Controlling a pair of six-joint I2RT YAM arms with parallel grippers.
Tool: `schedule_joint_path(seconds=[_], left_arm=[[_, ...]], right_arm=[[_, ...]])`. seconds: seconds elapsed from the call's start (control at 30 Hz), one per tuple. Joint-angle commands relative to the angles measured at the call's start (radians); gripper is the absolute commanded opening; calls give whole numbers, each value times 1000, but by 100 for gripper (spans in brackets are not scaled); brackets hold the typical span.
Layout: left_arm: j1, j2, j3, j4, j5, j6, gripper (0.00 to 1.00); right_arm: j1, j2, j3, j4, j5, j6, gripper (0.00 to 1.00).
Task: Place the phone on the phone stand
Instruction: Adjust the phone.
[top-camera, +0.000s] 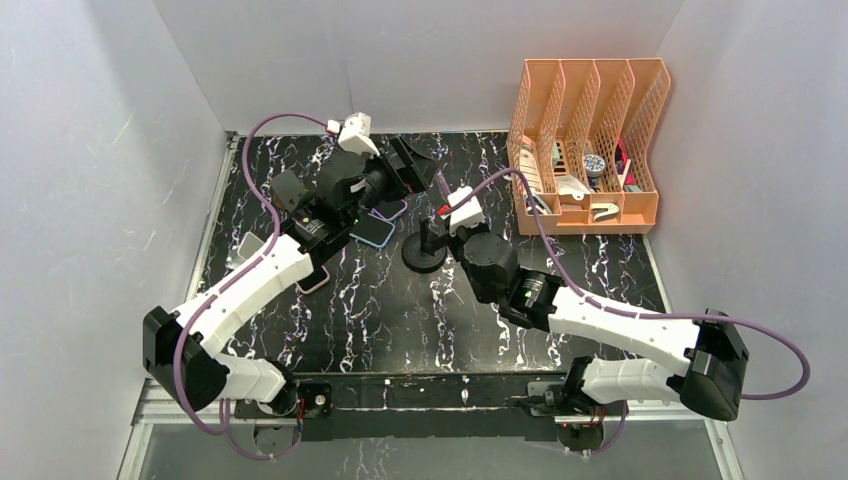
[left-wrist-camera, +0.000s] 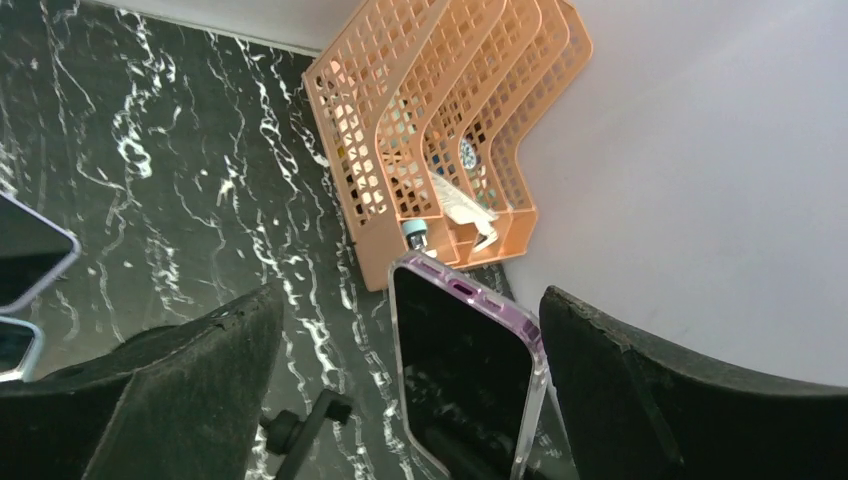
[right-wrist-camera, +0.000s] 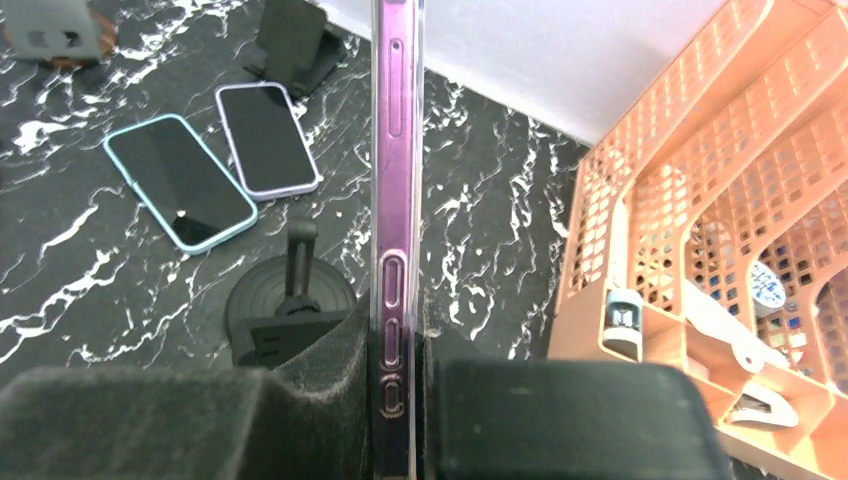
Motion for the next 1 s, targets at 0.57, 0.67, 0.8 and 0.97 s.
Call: schedule_joint_path(seconds=[0.57,0.67,0.8,0.97], left_arm=[[-8,3,135,-255,73,-46,90],[-10,17,122,-245,97,-61,81],[-10,15,101,-223,95,-65,64],[-9,16,92,-206,100,-66,53]], right_arm=[[105,110,110,332,237,-285,1],[122,120,109,361,252,-320,1],[149,142,109,404,268,-370,1],[187,186,105,489,288,-464,1]])
